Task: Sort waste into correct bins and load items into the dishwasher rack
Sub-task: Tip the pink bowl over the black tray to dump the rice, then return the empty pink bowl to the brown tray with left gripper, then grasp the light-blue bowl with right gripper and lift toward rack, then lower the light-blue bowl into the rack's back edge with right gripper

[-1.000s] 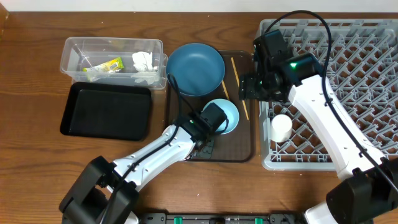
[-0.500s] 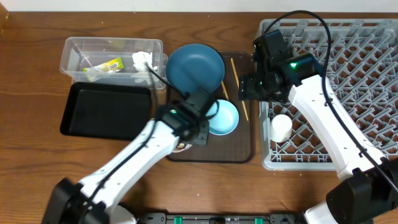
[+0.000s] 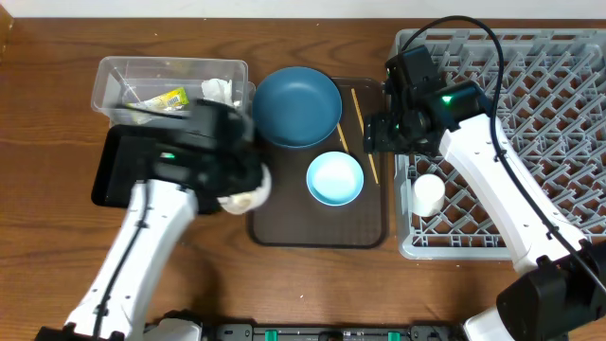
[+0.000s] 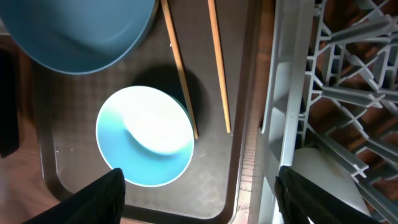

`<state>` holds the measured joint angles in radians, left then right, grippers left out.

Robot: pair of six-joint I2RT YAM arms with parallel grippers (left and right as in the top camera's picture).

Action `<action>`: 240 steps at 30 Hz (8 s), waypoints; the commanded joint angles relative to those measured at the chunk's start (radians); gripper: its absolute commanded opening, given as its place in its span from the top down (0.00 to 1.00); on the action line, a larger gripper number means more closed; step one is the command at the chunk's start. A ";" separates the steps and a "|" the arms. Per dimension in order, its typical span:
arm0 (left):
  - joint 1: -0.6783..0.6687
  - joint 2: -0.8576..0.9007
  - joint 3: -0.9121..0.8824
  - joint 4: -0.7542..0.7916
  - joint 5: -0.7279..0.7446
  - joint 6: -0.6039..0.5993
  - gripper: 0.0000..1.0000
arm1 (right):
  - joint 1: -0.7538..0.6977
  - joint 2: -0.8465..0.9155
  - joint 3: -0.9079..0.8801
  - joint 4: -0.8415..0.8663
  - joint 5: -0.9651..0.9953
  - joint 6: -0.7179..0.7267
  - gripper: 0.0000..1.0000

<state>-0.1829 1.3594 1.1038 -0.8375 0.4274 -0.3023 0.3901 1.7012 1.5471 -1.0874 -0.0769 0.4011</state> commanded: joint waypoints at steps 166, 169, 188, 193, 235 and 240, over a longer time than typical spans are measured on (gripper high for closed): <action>-0.046 -0.052 0.079 0.035 -0.152 -0.012 0.36 | 0.069 0.257 -0.007 0.090 -0.032 -0.065 0.30; -0.045 -0.052 0.079 0.037 -0.153 -0.012 0.34 | 0.069 0.310 -0.007 0.097 -0.032 -0.066 0.41; -0.045 -0.052 0.078 0.027 -0.153 -0.013 0.14 | 0.052 0.336 -0.004 0.082 -0.038 -0.077 0.99; -0.045 -0.052 0.078 0.027 -0.152 -0.013 0.13 | 0.042 0.196 0.031 0.034 -0.055 -0.098 0.99; -0.045 -0.052 0.078 0.027 -0.152 -0.013 0.12 | -0.073 0.394 0.063 0.890 1.320 -0.600 0.99; -0.045 -0.052 0.078 0.027 -0.152 -0.013 0.12 | -0.075 0.428 0.062 0.889 1.356 -0.600 0.99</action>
<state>-0.2317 1.3117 1.1606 -0.8070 0.2813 -0.3241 0.3229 2.1151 1.6073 -0.2028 1.2137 -0.1799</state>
